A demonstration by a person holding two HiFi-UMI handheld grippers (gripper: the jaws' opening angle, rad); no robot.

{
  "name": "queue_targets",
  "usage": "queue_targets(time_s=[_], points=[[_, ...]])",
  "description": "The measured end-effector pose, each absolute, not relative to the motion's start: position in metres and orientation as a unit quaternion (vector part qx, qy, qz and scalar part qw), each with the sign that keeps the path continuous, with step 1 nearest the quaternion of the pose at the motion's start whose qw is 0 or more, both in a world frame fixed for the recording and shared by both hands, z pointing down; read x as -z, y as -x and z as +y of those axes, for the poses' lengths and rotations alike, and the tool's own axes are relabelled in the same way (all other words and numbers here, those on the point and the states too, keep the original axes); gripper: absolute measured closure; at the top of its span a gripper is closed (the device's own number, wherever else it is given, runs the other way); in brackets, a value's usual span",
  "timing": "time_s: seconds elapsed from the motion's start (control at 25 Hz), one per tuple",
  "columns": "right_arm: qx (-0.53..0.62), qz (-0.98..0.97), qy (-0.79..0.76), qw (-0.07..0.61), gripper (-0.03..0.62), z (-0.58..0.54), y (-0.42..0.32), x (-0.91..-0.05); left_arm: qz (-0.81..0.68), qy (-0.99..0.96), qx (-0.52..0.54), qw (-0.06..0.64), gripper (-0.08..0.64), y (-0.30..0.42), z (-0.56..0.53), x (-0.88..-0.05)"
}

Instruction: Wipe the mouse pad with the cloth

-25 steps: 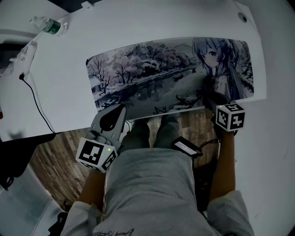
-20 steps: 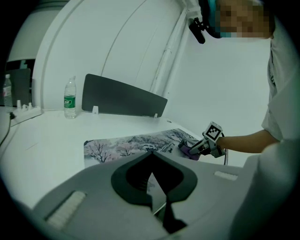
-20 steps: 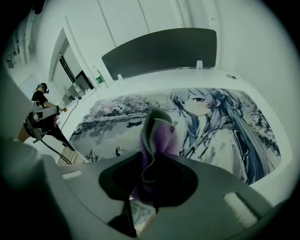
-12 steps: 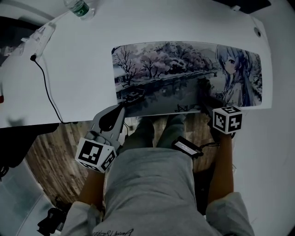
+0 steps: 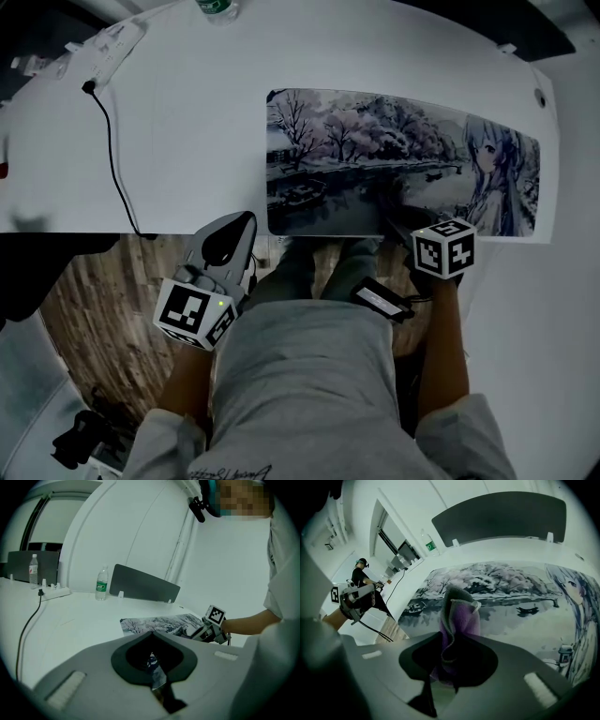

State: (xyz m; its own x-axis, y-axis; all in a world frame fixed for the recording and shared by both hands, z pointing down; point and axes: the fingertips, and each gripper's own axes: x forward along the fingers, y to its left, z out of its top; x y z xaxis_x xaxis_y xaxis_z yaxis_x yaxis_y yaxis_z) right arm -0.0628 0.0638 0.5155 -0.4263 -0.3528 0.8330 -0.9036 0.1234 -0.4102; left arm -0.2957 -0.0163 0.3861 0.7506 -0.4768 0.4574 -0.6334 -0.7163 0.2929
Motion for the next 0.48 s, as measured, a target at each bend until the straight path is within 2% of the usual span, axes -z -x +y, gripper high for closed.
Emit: queue_targets(time_s=[0.48], points=[[-0.466, -0.745, -0.373, 0.297, 0.499, 0.042, 0.166, -0.514, -0.347, -0.894, -0.164, 0.229, 0.541, 0.342, -0.019, -0.388]])
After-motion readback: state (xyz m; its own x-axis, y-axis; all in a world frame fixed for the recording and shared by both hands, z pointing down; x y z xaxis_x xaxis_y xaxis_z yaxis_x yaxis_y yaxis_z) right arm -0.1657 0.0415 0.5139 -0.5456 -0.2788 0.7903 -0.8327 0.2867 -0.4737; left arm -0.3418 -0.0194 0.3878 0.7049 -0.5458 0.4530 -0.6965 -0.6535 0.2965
